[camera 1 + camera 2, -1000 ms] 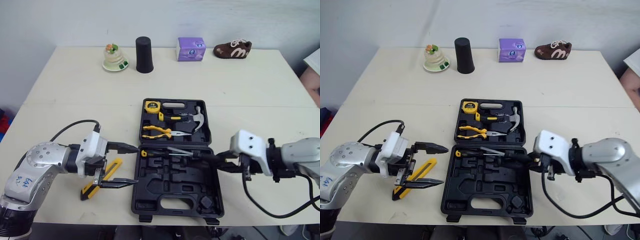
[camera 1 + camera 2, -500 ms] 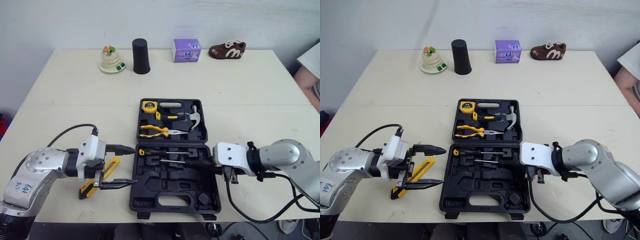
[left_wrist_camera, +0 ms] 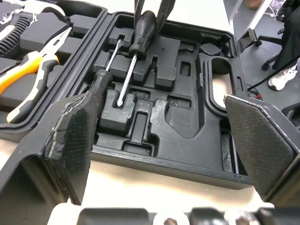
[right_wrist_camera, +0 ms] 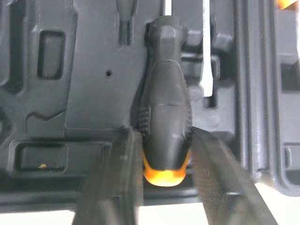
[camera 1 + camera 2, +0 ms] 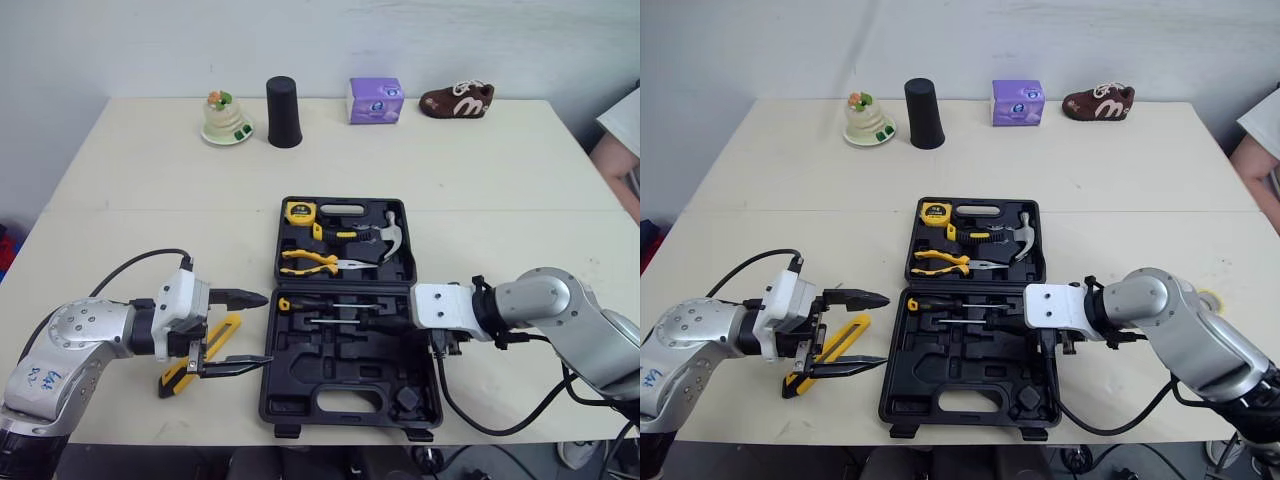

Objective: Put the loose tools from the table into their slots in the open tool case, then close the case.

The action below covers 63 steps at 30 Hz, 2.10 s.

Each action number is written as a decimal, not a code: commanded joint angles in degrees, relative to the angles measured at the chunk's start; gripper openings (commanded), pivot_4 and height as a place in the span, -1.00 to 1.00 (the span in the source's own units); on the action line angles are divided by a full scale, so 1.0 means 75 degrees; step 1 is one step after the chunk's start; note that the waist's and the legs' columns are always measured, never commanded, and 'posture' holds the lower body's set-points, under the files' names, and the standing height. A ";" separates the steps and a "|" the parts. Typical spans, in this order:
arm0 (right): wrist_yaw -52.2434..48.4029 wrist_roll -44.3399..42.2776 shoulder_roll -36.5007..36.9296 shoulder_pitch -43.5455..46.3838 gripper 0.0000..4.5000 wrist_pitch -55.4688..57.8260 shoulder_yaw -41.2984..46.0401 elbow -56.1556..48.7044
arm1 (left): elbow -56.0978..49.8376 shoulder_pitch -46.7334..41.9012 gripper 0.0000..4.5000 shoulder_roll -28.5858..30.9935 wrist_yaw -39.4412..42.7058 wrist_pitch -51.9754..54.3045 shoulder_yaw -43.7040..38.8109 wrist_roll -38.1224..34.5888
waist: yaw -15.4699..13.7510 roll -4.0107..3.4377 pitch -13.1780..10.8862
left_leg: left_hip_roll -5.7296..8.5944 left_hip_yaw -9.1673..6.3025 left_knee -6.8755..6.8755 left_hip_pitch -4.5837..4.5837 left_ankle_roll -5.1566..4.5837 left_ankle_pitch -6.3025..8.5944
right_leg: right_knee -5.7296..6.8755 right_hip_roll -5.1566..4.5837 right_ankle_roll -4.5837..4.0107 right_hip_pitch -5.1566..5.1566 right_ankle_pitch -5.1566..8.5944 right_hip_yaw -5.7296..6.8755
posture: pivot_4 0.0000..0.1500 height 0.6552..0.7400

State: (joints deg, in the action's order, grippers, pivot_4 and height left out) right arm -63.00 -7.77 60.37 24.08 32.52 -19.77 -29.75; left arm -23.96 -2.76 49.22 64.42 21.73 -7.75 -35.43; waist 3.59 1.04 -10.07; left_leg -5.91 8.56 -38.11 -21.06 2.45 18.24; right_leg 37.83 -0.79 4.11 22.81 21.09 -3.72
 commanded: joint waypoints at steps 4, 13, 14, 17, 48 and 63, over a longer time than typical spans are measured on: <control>-0.0383 -0.0884 -0.0279 0.0031 0.20 -0.0606 0.1215 0.0362 | -0.0261 0.0088 1.00 0.0041 0.0017 -0.0027 -0.0120 -0.0027 | 0.0030 -0.0003 -0.0004 | -0.0001 -0.0001 -0.0005 0.0001 0.0000 0.0000 | 0.0008 0.0006 0.0000 0.0000 0.0000 0.0000 | 1.00 1.00; -0.0185 -0.2060 -0.2383 -0.0432 -0.98 -0.1158 0.1563 0.1088 | -0.0159 -0.0092 1.00 -0.0028 0.0014 -0.0047 0.0053 0.0049 | 0.0036 0.0008 -0.0009 | -0.0002 -0.0009 -0.0008 -0.0001 0.0000 0.0000 | 0.0010 0.0017 0.0001 -0.0006 -0.0001 0.0001 | 1.00 1.00; -0.0162 -0.1915 -0.2505 -0.0442 -0.98 -0.1306 0.1433 0.1213 | -0.0155 -0.0100 1.00 -0.0024 0.0016 -0.0048 0.0058 0.0054 | 0.0042 0.0008 -0.0009 | 0.0001 -0.0008 -0.0009 -0.0001 0.0000 0.0000 | 0.0012 0.0018 0.0002 -0.0005 -0.0001 0.0001 | 1.00 1.00; -0.0125 -0.1540 -0.2805 -0.0508 -0.98 -0.1843 0.1115 0.1716 | -0.0147 -0.0122 1.00 -0.0011 0.0007 -0.0044 0.0065 0.0070 | 0.0067 0.0008 -0.0008 | 0.0006 -0.0003 -0.0013 0.0000 -0.0003 -0.0001 | 0.0013 0.0018 0.0004 -0.0006 -0.0002 0.0001 | 1.00 1.00; -0.0065 -0.0810 -0.3015 -0.0778 -0.98 -0.1700 0.0410 0.3133 | -0.0035 -0.0158 1.00 0.0018 -0.0049 -0.0041 0.0044 0.0238 | 0.0134 0.0117 0.0056 | 0.0013 -0.0008 0.0035 0.0184 -0.0025 0.0003 | -0.0013 -0.0077 -0.0021 -0.0190 -0.0015 0.0035 | 1.00 1.00; -0.0617 -0.2865 -0.1605 -0.3908 -0.19 -0.2956 0.6003 0.1577 | 0.1153 0.1537 1.00 0.0240 -0.0315 -0.0394 -0.2492 0.0562 | 0.0105 0.0076 0.0020 | 0.0017 -0.0002 0.0115 0.0083 -0.0032 0.0007 | -0.0101 -0.0076 -0.0008 -0.0089 -0.0007 0.0039 | 1.00 1.00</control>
State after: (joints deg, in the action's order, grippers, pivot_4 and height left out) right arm -66.77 -30.52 47.28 -1.87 13.78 18.78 -18.03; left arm -18.07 6.91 50.44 62.46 20.09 -21.62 -32.36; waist 4.38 1.60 -9.92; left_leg -5.76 8.55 -37.18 -20.44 2.22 18.28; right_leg 37.01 -1.35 4.05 22.14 21.04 -3.42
